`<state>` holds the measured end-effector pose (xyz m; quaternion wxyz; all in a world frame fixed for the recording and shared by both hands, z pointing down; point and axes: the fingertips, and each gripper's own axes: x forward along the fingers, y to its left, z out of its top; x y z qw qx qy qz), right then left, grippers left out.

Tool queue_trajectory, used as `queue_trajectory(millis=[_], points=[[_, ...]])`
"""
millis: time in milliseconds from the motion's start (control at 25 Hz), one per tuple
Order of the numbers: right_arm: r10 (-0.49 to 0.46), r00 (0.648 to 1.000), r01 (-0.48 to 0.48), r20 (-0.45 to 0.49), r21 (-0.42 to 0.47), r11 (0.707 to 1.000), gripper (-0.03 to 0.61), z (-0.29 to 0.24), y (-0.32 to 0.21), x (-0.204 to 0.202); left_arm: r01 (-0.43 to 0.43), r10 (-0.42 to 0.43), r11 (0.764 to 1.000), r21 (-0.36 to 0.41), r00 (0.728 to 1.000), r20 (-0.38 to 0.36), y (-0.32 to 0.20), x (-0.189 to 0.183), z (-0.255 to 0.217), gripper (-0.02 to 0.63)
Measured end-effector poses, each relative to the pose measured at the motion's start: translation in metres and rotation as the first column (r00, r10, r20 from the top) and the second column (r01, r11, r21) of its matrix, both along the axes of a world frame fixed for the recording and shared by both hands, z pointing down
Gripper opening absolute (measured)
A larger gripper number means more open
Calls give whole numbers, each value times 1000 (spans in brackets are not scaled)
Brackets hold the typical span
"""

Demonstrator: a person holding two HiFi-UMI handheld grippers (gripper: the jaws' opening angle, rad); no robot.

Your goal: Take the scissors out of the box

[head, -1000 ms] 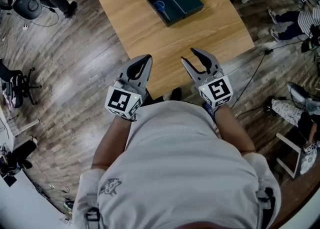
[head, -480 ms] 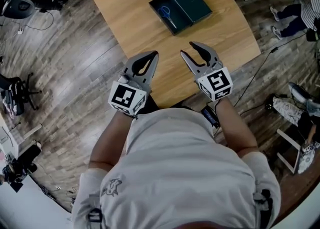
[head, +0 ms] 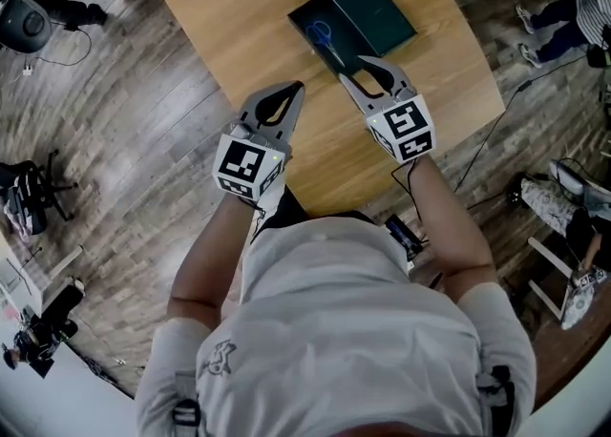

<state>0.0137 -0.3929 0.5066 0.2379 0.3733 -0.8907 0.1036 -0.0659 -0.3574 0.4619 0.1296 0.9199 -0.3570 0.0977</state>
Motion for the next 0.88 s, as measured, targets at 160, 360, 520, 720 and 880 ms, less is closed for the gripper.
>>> queue_trajectory(millis=[160,360,520,720,880], points=[[1,999,-3,-48,-33,999,147,22,-30,-1,-16,17,999,-28,1000,10,-18,2,19,5],[-19,994,6,-110,-113,994,146,60,-54,-7,-32,33,998,-52,999,18,-38,6,40,5],[-35,988,10,-151,-168,986,141,87,-77,-11,-16,17,997,-73,1000,20,-66,5,54,5],[-64,976,15,-207,-229,973,132,127,-98,-18,-11,16,994,-112,999,41,-93,5,82,5],[-79,967,7,-241,-285,959,126,160,-113,-23,1,6,990,-140,999,50,-109,4,103,5]])
